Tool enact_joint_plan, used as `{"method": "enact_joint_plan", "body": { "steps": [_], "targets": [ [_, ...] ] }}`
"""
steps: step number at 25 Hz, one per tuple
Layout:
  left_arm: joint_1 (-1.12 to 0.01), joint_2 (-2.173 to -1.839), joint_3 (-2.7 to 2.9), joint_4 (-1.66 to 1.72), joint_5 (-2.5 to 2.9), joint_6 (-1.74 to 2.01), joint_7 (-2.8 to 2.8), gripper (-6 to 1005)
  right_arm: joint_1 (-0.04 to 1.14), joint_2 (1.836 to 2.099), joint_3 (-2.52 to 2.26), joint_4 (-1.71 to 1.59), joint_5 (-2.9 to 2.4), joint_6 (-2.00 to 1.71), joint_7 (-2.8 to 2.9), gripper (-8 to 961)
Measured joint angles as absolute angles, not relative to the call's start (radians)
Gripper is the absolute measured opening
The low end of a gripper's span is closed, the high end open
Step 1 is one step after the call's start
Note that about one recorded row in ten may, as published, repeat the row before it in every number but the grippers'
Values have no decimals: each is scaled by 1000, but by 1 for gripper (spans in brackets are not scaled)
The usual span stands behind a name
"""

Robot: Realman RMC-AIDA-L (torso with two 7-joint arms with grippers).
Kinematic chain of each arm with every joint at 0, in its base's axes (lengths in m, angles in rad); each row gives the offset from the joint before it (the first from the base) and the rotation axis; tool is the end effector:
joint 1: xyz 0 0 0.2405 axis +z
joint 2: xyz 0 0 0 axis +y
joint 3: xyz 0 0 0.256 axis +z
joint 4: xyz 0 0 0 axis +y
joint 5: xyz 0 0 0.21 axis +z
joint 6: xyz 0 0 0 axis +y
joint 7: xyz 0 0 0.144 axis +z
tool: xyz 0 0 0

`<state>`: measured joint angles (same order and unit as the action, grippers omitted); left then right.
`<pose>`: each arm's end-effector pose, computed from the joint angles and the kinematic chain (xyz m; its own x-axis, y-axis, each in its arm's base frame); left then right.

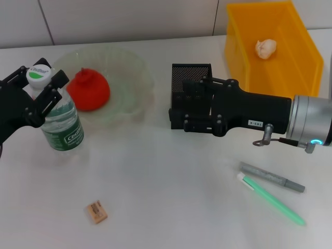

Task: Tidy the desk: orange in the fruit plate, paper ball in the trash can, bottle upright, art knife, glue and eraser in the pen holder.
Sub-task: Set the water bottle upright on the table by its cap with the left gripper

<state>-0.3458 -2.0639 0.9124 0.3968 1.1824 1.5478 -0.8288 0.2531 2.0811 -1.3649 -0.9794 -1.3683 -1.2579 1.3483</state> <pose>-0.2837 0.3005 0.0149 0.5869 -0.0696 0.8066 0.5208 -0.7304 -0.4419 0.2141 0.3127 -0.0169 0.7662 -0.1445 -0.6261 -0.3746 -0.8921 -0.2525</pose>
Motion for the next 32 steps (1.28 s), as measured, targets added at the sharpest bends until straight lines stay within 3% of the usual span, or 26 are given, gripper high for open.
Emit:
{"method": "enact_joint_plan", "body": {
  "steps": [32],
  "targets": [
    [-384, -2070, 853, 275, 1178, 1450, -762, 486, 253, 2082, -1371, -978, -1365, -1261, 1356, 773]
  ]
}}
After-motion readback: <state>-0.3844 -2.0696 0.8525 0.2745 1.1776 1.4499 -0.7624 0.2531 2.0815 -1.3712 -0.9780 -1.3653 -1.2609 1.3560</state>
